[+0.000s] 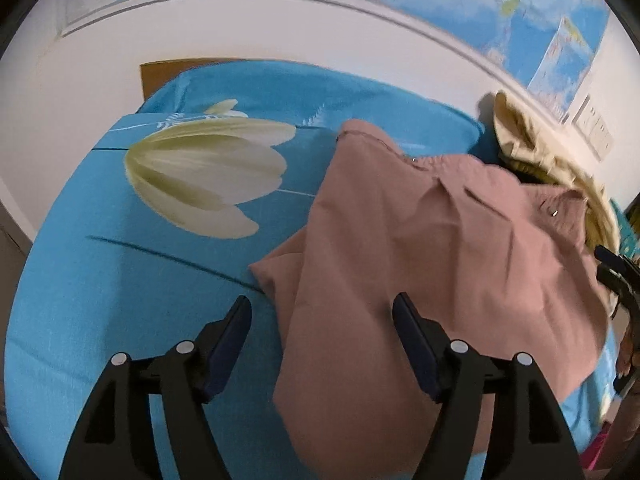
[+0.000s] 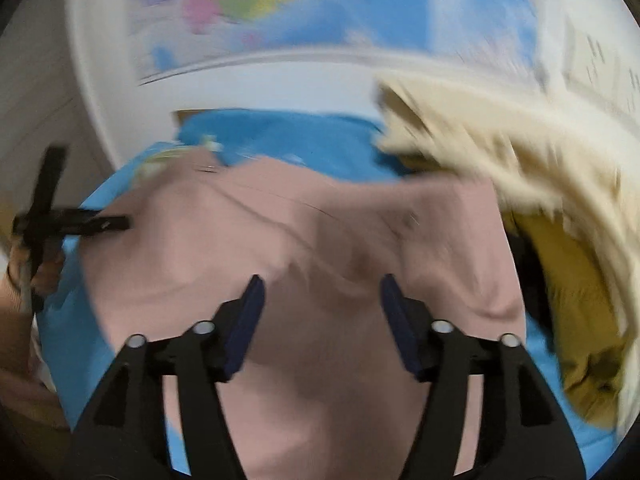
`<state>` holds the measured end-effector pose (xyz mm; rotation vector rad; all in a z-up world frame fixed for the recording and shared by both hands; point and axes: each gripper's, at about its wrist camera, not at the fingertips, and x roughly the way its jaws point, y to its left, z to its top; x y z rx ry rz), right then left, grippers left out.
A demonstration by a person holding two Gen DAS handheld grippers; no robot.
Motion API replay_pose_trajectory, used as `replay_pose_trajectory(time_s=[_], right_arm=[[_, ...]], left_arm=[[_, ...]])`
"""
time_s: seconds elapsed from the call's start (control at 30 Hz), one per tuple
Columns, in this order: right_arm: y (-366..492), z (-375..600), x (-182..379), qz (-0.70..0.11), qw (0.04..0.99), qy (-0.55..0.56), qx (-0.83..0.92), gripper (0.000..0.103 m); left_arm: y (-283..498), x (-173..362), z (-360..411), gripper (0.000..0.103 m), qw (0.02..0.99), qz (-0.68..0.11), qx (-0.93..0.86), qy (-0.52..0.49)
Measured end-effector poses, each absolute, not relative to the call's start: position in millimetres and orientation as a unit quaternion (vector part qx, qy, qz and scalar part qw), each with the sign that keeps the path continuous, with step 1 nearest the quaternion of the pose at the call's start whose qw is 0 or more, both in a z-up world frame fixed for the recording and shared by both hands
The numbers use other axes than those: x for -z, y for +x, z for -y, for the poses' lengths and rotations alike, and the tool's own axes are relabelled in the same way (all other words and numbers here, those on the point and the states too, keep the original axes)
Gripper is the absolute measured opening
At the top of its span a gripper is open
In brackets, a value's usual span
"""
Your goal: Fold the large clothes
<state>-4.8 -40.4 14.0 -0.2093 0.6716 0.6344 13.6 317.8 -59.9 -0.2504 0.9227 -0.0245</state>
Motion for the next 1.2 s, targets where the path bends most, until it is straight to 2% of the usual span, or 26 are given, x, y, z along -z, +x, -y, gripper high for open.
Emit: replay_pose_trajectory(time_s=[0.17,0.23,0.53,0.73,1.2], right_arm=[[-41.7,-9.7,-14.6,-0.309,0.853,-0.147,-0.395,0.075],[-53.8,-31.5,-5.5,-0.308,0.837,-0.179,-0.415,0.081],[-73.2,-86.5,31.8,-0.304,0.807,-0.286,-0.418,0.081],[-79.0,-93.8,47.8,-0.299,0.807,-0.311,-0.403,0.081],[-76.8,-80.7,48.4,-0.301,0.821,-0.287,-0.392,0.08]], left_arm=[[-11.3,50.2,-322.5,0.07,0.894,-0.427,0.004,-0.136],[-22.2,47.5,-322.6,0.074,0.895,-0.422,0.003,-0.142],[-67.9,48.8,-315.2,0.074,0.894,-0.416,0.02,-0.165],[-82.1,60.6,-305.8,0.075,0.885,-0.426,0.041,-0.184],[-87.3,58.6,-279.5,0.075,0.891,-0.422,0.043,-0.159]])
